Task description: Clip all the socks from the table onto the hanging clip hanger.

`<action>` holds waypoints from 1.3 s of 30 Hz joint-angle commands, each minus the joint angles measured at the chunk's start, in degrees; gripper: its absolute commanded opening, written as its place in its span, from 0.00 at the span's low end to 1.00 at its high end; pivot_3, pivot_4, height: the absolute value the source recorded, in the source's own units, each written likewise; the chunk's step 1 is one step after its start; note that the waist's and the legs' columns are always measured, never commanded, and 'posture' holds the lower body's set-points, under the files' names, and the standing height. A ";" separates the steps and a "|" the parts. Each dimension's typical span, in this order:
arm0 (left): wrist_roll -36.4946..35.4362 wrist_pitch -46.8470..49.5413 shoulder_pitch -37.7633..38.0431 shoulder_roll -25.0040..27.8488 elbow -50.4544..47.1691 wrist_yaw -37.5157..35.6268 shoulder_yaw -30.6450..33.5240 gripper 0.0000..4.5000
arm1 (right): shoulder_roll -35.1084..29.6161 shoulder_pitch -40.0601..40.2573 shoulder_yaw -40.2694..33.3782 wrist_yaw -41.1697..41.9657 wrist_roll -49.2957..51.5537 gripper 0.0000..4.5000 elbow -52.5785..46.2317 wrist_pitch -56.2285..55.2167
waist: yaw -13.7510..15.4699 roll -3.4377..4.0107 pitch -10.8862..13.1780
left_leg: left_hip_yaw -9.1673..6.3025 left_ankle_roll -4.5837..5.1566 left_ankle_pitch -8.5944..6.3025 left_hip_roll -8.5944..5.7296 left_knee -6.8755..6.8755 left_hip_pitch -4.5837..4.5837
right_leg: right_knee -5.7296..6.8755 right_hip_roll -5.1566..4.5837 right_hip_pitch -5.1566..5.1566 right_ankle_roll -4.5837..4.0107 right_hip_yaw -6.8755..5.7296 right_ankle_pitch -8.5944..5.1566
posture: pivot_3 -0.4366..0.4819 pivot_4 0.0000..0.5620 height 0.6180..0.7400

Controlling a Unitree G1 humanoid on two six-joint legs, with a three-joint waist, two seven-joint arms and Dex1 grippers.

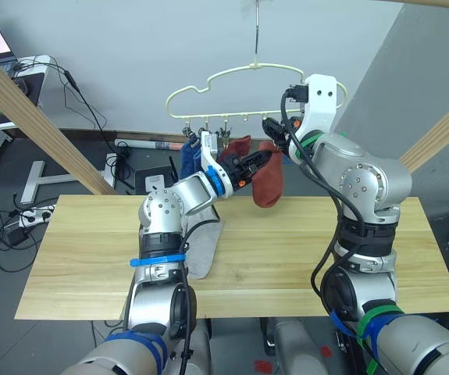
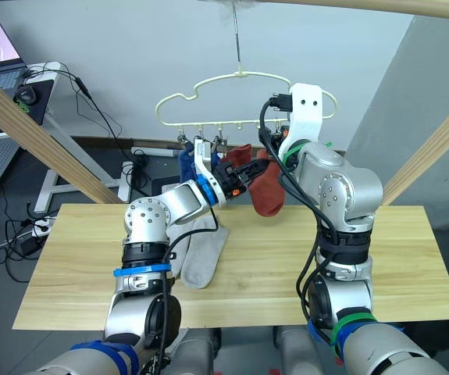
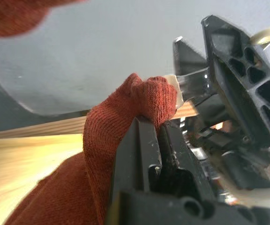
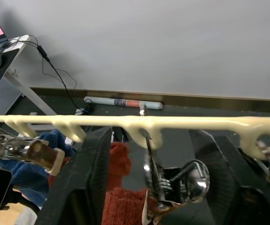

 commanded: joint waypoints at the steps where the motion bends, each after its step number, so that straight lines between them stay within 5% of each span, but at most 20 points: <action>1: 0.44 -0.22 0.73 2.14 -4.63 -2.76 -2.67 0.11 | -0.23 -0.46 -0.21 0.37 0.99 0.62 -3.78 0.44 | -0.01 0.01 0.01 | 0.00 0.00 0.00 0.00 -0.01 0.00 | -0.01 0.00 0.00 0.00 0.00 0.00 | 0.45 0.56 1.00; 12: 1.77 0.62 4.74 13.06 -15.70 -11.22 -10.31 0.82 | -0.04 5.42 0.28 1.54 2.69 0.62 -12.22 7.43 | 0.11 0.04 0.02 | -0.01 0.00 0.00 0.01 -0.11 0.00 | -0.14 -0.01 0.02 0.00 -0.01 0.00 | 0.48 0.54 1.00; 28: 13.28 -21.66 6.66 32.35 -23.32 -35.31 -17.11 0.82 | -4.55 20.56 7.38 -2.91 -3.94 0.62 -28.31 8.55 | 0.42 0.05 0.02 | 0.03 -0.01 0.00 0.02 -0.36 0.01 | -0.40 -0.02 0.00 0.01 0.00 -0.01 | 0.49 0.50 1.00; 39: 16.59 -29.63 1.04 35.08 -17.89 -43.77 -17.14 0.82 | 0.62 22.11 11.33 -6.89 -9.63 0.62 -28.02 1.43 | 0.45 0.04 0.01 | 0.03 -0.01 0.00 0.03 -0.36 0.00 | -0.40 -0.02 0.00 0.01 -0.02 -0.01 | 0.50 0.44 1.00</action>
